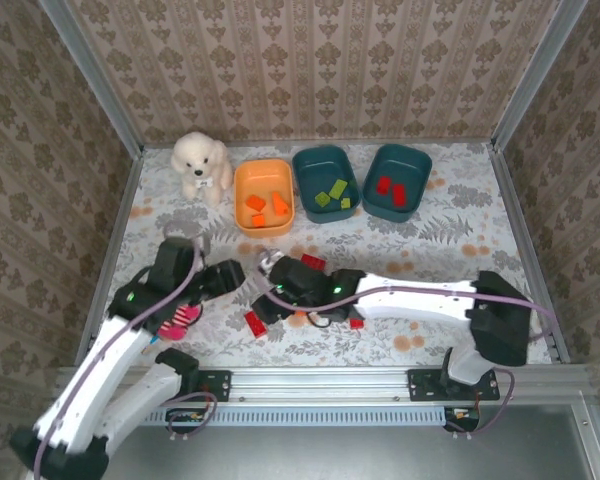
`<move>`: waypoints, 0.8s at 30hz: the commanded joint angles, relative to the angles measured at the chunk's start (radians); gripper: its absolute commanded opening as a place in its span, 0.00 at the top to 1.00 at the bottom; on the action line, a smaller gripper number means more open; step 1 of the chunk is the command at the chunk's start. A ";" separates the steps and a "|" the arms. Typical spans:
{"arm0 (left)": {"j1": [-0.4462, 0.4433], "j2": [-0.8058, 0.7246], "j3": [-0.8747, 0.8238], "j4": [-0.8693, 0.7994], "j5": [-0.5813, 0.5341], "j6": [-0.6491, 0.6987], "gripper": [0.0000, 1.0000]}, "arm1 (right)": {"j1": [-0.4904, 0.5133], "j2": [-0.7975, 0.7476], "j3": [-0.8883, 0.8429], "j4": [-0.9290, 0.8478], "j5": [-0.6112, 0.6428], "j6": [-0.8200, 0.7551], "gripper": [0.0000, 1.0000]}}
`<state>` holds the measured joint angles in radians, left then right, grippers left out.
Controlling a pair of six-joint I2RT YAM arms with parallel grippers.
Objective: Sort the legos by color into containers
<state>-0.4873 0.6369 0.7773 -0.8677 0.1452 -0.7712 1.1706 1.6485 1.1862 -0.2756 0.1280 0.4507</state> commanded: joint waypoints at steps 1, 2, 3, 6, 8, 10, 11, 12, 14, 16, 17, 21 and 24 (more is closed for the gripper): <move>0.006 -0.172 -0.036 -0.236 -0.010 -0.102 0.30 | 0.040 0.141 0.145 -0.184 0.007 0.144 0.23; 0.005 -0.219 -0.038 -0.281 -0.006 -0.110 0.30 | 0.050 0.192 0.189 -0.227 0.005 0.184 0.24; 0.006 -0.271 -0.037 -0.321 0.006 -0.113 0.30 | 0.060 0.236 0.228 -0.279 0.012 0.229 0.24; 0.005 -0.395 -0.027 -0.414 0.038 -0.129 0.29 | 0.075 0.335 0.301 -0.365 0.004 0.337 0.25; 0.005 -0.456 -0.020 -0.471 0.057 -0.147 0.28 | 0.082 0.373 0.322 -0.368 -0.006 0.371 0.25; 0.005 -0.509 -0.015 -0.509 0.085 -0.161 0.28 | 0.088 0.411 0.353 -0.377 -0.014 0.394 0.25; 0.005 -0.528 -0.008 -0.535 0.089 -0.169 0.28 | 0.090 0.434 0.373 -0.391 -0.017 0.404 0.26; 0.005 -0.540 0.003 -0.562 0.086 -0.168 0.28 | 0.092 0.455 0.394 -0.406 -0.019 0.413 0.26; 0.004 -0.545 0.027 -0.600 0.076 -0.159 0.28 | 0.093 0.487 0.418 -0.416 -0.028 0.424 0.27; 0.003 -0.542 0.037 -0.606 0.081 -0.147 0.27 | 0.094 0.512 0.437 -0.413 -0.039 0.430 0.29; 0.003 -0.540 0.038 -0.608 0.087 -0.143 0.27 | 0.093 0.526 0.449 -0.415 -0.038 0.430 0.30; 0.003 -0.543 0.033 -0.605 0.096 -0.142 0.27 | 0.090 0.575 0.520 -0.471 -0.005 0.419 0.36; 0.003 -0.549 0.030 -0.590 0.102 -0.144 0.28 | 0.081 0.594 0.546 -0.487 0.005 0.411 0.46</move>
<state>-0.4873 0.1005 0.8009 -1.3746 0.2127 -0.9047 1.2564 2.2078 1.6955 -0.7017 0.1104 0.8539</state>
